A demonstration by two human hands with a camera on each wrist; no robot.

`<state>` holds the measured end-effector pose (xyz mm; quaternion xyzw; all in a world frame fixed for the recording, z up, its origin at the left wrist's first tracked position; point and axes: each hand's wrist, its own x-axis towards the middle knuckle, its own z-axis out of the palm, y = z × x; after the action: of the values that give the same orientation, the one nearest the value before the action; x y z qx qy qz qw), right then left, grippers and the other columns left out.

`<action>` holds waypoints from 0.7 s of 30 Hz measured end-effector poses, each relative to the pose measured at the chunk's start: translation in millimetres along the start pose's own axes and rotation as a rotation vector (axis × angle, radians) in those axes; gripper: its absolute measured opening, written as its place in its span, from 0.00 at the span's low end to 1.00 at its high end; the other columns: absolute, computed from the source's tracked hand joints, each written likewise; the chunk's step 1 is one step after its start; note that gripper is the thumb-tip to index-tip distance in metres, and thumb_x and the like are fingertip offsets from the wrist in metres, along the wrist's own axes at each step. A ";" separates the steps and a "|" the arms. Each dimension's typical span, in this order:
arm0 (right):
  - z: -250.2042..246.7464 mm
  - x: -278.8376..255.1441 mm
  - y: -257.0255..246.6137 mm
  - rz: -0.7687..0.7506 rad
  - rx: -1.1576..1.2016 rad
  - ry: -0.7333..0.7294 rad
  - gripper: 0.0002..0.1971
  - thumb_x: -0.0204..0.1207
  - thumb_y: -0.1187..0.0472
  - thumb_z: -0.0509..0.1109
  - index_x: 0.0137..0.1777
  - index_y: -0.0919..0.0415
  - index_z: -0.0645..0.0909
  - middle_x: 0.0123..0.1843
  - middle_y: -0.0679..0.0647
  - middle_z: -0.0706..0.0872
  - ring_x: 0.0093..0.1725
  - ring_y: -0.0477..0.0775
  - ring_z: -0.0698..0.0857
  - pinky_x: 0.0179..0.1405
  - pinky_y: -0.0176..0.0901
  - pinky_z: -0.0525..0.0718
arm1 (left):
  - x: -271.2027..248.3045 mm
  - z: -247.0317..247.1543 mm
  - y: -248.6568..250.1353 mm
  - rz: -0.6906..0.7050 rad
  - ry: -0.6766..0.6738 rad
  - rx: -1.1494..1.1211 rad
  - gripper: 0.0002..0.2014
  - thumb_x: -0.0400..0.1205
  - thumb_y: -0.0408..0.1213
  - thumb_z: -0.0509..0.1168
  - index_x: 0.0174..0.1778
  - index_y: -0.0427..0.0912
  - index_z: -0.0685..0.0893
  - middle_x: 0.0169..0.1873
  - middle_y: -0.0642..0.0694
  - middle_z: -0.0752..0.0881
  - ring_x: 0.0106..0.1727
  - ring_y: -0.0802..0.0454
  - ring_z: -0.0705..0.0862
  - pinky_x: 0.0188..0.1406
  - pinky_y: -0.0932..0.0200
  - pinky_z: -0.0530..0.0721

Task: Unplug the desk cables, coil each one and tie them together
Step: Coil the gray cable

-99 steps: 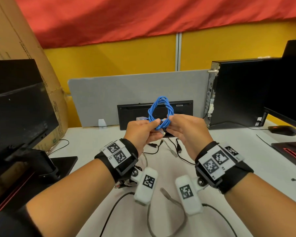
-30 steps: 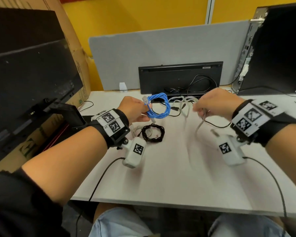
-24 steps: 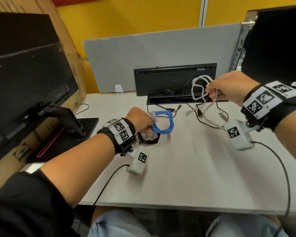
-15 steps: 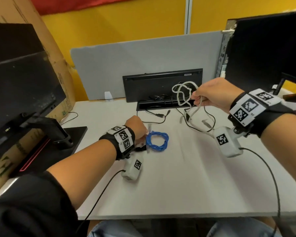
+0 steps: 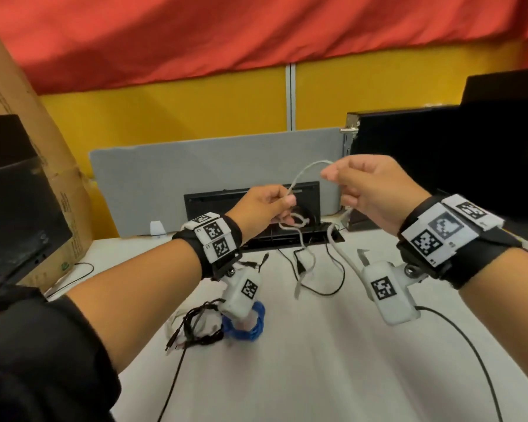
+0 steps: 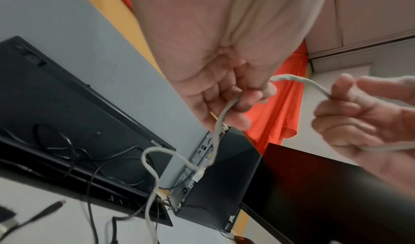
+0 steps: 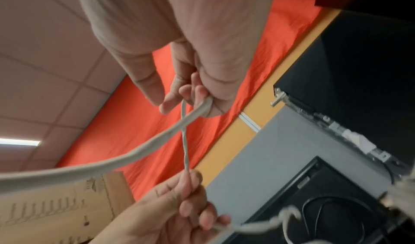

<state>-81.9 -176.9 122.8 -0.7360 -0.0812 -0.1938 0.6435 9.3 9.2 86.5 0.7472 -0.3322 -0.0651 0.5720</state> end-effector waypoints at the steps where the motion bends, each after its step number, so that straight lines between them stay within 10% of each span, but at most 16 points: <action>1: -9.8 2.2 -1.7 -0.029 -0.023 0.038 0.05 0.78 0.64 0.70 0.45 0.63 0.88 0.33 0.50 0.83 0.26 0.41 0.74 0.24 0.33 0.71 | 5.6 -1.7 0.7 0.010 -0.017 0.006 0.11 0.86 0.31 0.61 0.37 0.39 0.78 0.31 0.44 0.79 0.37 0.49 0.84 0.61 0.46 0.84; 7: -55.5 10.0 2.0 -0.182 -0.238 0.304 0.04 0.77 0.60 0.73 0.46 0.51 0.89 0.18 0.40 0.76 0.18 0.38 0.72 0.18 0.27 0.70 | 40.6 -14.6 6.2 0.068 -0.061 0.365 0.13 0.87 0.36 0.60 0.36 0.45 0.81 0.29 0.48 0.77 0.35 0.52 0.79 0.45 0.56 0.80; 11: -85.1 11.1 -0.4 -0.279 -0.387 0.515 0.05 0.72 0.52 0.77 0.35 0.45 0.90 0.29 0.45 0.89 0.27 0.39 0.83 0.27 0.31 0.78 | 56.4 -28.4 6.8 0.099 -0.044 0.572 0.15 0.88 0.39 0.58 0.34 0.49 0.79 0.27 0.51 0.74 0.32 0.55 0.73 0.40 0.58 0.74; 21: -121.1 13.1 21.0 -0.118 -0.228 0.831 0.07 0.71 0.50 0.75 0.45 0.50 0.90 0.34 0.43 0.88 0.37 0.41 0.84 0.41 0.44 0.81 | 64.1 -51.6 16.0 0.170 0.015 0.771 0.14 0.88 0.39 0.57 0.36 0.47 0.77 0.26 0.53 0.72 0.29 0.57 0.69 0.31 0.63 0.68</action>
<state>-84.1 -300.4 120.4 -0.6561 0.1645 -0.5178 0.5239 76.6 12.4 136.4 0.8776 -0.3886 0.1176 0.2551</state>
